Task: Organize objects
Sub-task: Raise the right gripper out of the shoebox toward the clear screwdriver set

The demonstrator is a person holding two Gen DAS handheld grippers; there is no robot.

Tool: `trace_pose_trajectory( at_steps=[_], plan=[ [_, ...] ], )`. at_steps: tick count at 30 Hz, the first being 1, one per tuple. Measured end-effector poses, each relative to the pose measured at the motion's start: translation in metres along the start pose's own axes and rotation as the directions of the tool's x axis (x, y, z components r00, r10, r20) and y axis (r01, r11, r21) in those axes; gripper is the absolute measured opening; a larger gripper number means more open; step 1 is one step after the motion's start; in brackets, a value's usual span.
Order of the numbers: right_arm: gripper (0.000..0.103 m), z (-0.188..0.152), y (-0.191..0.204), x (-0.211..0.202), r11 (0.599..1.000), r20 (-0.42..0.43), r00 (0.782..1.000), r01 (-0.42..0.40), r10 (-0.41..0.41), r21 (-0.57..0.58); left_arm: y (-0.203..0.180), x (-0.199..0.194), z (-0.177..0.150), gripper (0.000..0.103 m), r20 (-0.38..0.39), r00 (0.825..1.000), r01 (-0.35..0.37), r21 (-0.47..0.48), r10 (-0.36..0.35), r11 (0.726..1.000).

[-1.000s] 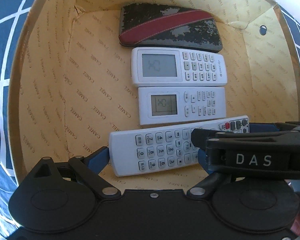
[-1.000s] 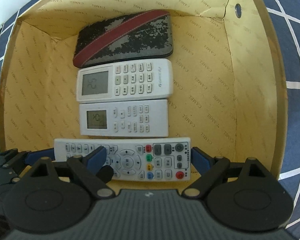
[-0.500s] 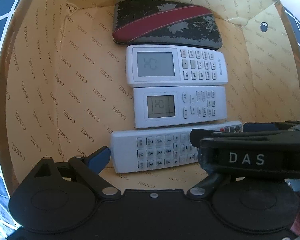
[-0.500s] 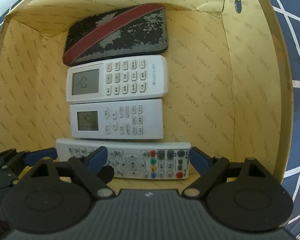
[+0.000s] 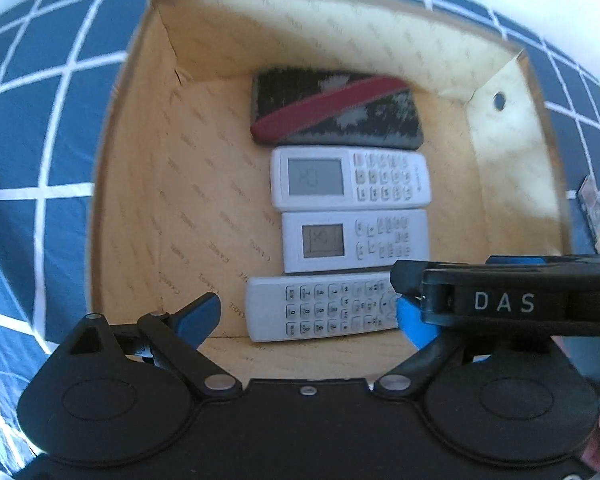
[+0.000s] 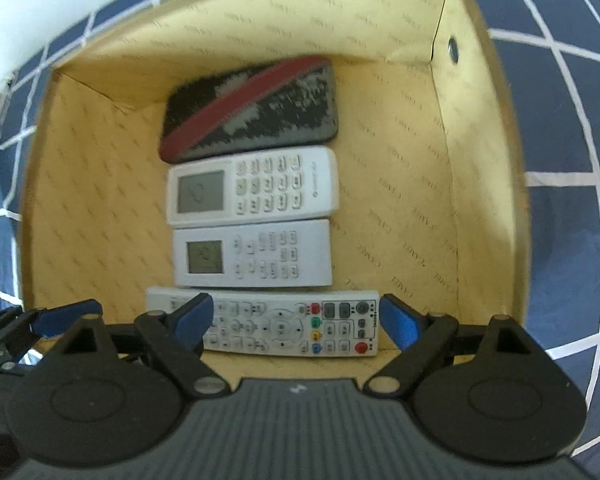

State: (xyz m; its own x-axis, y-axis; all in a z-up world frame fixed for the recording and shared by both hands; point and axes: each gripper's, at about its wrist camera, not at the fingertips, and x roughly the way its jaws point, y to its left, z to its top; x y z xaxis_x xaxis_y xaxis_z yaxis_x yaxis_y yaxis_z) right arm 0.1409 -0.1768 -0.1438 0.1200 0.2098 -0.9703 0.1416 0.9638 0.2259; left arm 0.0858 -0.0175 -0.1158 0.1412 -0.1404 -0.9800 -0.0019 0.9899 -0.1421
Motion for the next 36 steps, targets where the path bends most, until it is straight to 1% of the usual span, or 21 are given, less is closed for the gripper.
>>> trace_pose_trajectory(
  at_steps=[7, 10, 12, 17, 22, 26, 29, 32, 34, 36],
  plan=[
    [0.093, -0.010, 0.002, -0.036, 0.999, 0.088, 0.996, -0.029, 0.031, -0.022, -0.017, -0.039, -0.012, 0.097, 0.080, 0.997, -0.016, 0.006, 0.016, 1.000],
    [0.093, -0.018, -0.007, -0.053, 0.999, 0.126, 0.992, -0.030, 0.033, -0.021, -0.028, -0.052, -0.018, 0.099, 0.105, 0.994, -0.028, 0.019, 0.026, 0.999],
    [0.094, -0.026, -0.018, -0.065, 0.999, 0.153, 0.988, -0.035, 0.035, 0.001, -0.037, -0.059, -0.023, 0.100, 0.119, 0.992, -0.035, 0.033, 0.031, 0.999],
    [0.097, -0.041, -0.051, -0.090, 0.996, 0.228, 0.972, -0.064, 0.049, 0.059, -0.066, -0.067, -0.032, 0.101, 0.146, 0.989, -0.038, 0.089, 0.025, 0.995],
    [0.097, -0.053, -0.092, -0.106, 0.989, 0.273, 0.962, -0.050, 0.010, 0.141, -0.102, -0.065, -0.036, 0.101, 0.148, 0.989, -0.031, 0.173, 0.005, 0.984],
    [0.097, -0.062, -0.129, -0.117, 0.976, 0.312, 0.950, -0.042, -0.027, 0.212, -0.131, -0.057, -0.037, 0.101, 0.146, 0.989, -0.042, 0.219, 0.009, 0.975],
    [0.097, -0.067, -0.155, -0.122, 0.966, 0.324, 0.944, -0.025, -0.061, 0.255, -0.153, -0.052, -0.039, 0.101, 0.153, 0.988, -0.056, 0.250, 0.018, 0.967],
    [0.097, -0.071, -0.182, -0.126, 0.956, 0.334, 0.939, -0.017, -0.085, 0.292, -0.174, -0.045, -0.038, 0.101, 0.132, 0.991, -0.036, 0.273, 0.000, 0.961],
    [0.097, -0.073, -0.198, -0.128, 0.950, 0.336, 0.935, 0.000, -0.110, 0.311, -0.189, -0.040, -0.036, 0.101, 0.132, 0.991, -0.041, 0.292, 0.002, 0.956],
    [0.097, -0.074, -0.219, -0.130, 0.940, 0.332, 0.936, -0.004, -0.116, 0.340, -0.204, -0.036, -0.034, 0.101, 0.125, 0.992, -0.038, 0.307, -0.001, 0.951]
  ],
)
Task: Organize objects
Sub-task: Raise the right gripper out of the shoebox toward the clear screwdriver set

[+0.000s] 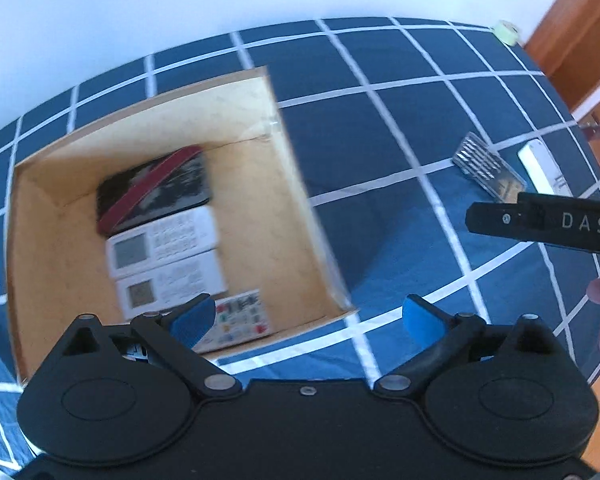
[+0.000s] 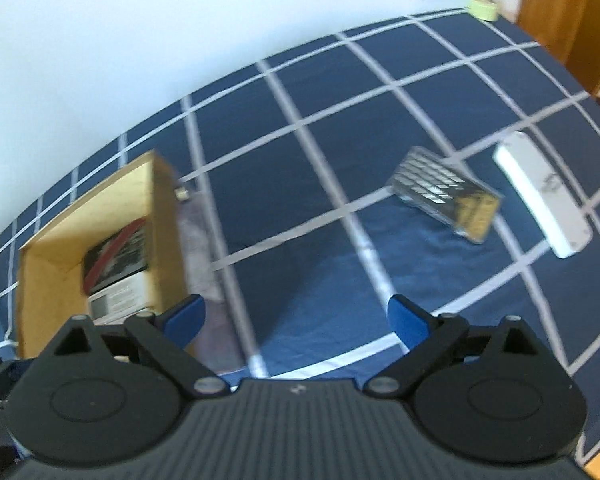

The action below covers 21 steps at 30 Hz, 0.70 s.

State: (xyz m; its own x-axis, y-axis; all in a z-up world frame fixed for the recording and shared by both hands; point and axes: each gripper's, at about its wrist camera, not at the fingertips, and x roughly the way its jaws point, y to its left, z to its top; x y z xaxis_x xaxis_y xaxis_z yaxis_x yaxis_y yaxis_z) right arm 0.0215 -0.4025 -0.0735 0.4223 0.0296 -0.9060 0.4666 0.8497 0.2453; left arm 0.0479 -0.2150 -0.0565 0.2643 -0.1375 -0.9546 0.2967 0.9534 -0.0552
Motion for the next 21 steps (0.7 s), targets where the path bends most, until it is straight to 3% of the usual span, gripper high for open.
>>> trace_pose_trajectory(
  at_steps=[9, 21],
  plan=[
    [0.097, 0.026, -0.074, 0.005, 0.990, 0.009, 0.999, 0.052, -0.054, 0.129, -0.059, 0.022, 0.035, 0.101, -0.016, 1.000, 0.024, 0.088, -0.022, 0.996],
    [0.097, 0.055, -0.148, 0.029, 0.929, -0.008, 0.992, 0.118, -0.123, 0.350, -0.111, 0.072, 0.087, 0.101, -0.080, 0.997, 0.038, 0.223, -0.021, 0.974]
  ],
)
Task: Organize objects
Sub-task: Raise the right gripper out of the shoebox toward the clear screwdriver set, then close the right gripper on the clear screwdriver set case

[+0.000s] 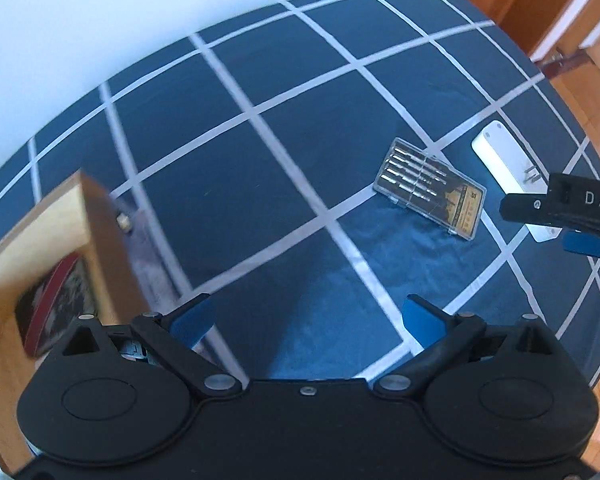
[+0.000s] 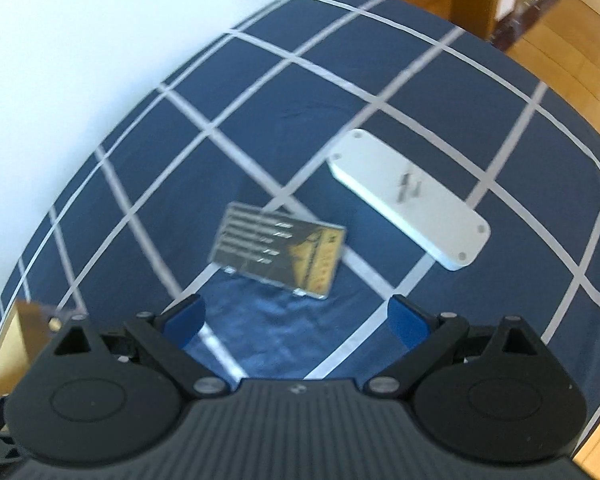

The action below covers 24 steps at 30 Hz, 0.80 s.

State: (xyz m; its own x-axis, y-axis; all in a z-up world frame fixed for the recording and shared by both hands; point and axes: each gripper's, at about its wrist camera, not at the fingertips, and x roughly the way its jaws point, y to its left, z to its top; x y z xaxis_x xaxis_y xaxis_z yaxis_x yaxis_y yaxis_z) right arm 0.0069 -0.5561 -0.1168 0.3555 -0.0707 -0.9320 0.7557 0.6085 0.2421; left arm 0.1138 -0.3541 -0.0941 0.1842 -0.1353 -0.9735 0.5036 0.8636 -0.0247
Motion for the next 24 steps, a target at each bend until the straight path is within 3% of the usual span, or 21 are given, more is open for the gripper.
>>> trace_pose_trajectory(
  at_steps=[12, 24],
  plan=[
    [0.096, 0.032, -0.013, 0.059, 0.993, -0.081, 0.997, 0.017, -0.007, 0.114, -0.037, 0.058, 0.064, 0.100, -0.056, 0.998, 0.026, 0.155, -0.017, 0.988],
    [0.092, 0.042, -0.017, 0.091, 0.980, -0.109, 0.992, 0.082, -0.063, 0.180, -0.056, 0.117, 0.095, 0.100, -0.126, 0.991, 0.071, 0.255, -0.040, 0.964]
  ],
)
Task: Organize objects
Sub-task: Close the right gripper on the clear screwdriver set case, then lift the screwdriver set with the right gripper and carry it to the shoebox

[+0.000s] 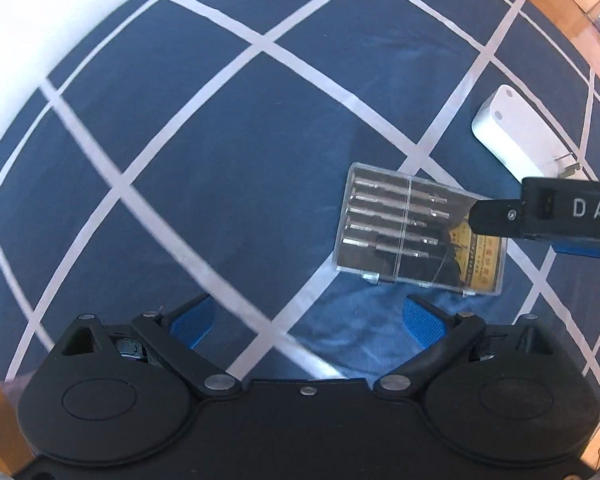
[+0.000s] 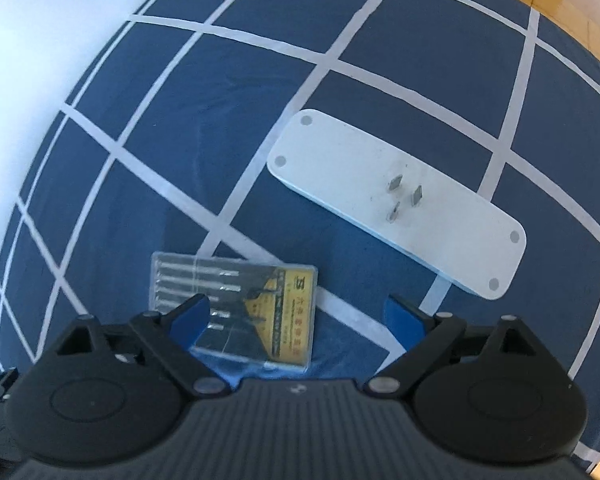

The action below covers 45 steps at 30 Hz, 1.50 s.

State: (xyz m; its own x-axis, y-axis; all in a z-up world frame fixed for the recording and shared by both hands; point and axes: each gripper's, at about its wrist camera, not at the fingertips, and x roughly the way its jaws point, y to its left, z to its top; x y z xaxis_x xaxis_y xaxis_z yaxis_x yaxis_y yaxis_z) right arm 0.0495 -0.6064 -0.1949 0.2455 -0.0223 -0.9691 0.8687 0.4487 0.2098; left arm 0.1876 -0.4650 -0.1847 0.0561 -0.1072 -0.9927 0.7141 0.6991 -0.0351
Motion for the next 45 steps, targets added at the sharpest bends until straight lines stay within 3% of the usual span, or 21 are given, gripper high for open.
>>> trace_pose_trajectory(
  at_steps=[9, 19, 23, 24, 28, 45],
  plan=[
    [0.075, 0.003, 0.008, 0.012, 1.000, -0.022, 1.000, -0.013, 0.013, -0.007, -0.014, 0.015, 0.017, 0.095, -0.015, 0.999, 0.040, 0.053, -0.039, 0.998],
    [0.072, 0.007, 0.011, 0.022, 1.000, -0.050, 0.999, 0.008, -0.007, 0.016, -0.024, 0.023, 0.023, 0.090, -0.035, 0.993, 0.114, 0.062, -0.111, 0.992],
    [0.071, 0.006, 0.013, 0.022, 1.000, -0.053, 0.999, 0.012, -0.011, 0.019, -0.025, 0.022, 0.022, 0.081, -0.033, 0.991, 0.135, 0.070, -0.133, 0.988],
    [0.069, 0.006, 0.014, 0.022, 1.000, -0.052, 0.999, 0.016, -0.015, 0.019, -0.025, 0.021, 0.022, 0.077, -0.031, 0.990, 0.142, 0.070, -0.140, 0.987],
    [0.056, 0.005, 0.018, 0.022, 1.000, -0.061, 0.998, -0.012, 0.013, 0.019, -0.027, 0.018, 0.021, 0.076, -0.026, 0.989, 0.146, 0.057, -0.145, 0.988],
    [0.058, 0.010, 0.027, 0.021, 0.997, -0.015, 1.000, -0.015, 0.013, -0.081, -0.023, 0.022, 0.023, 0.076, -0.020, 0.990, 0.141, -0.009, -0.141, 0.990]
  ],
)
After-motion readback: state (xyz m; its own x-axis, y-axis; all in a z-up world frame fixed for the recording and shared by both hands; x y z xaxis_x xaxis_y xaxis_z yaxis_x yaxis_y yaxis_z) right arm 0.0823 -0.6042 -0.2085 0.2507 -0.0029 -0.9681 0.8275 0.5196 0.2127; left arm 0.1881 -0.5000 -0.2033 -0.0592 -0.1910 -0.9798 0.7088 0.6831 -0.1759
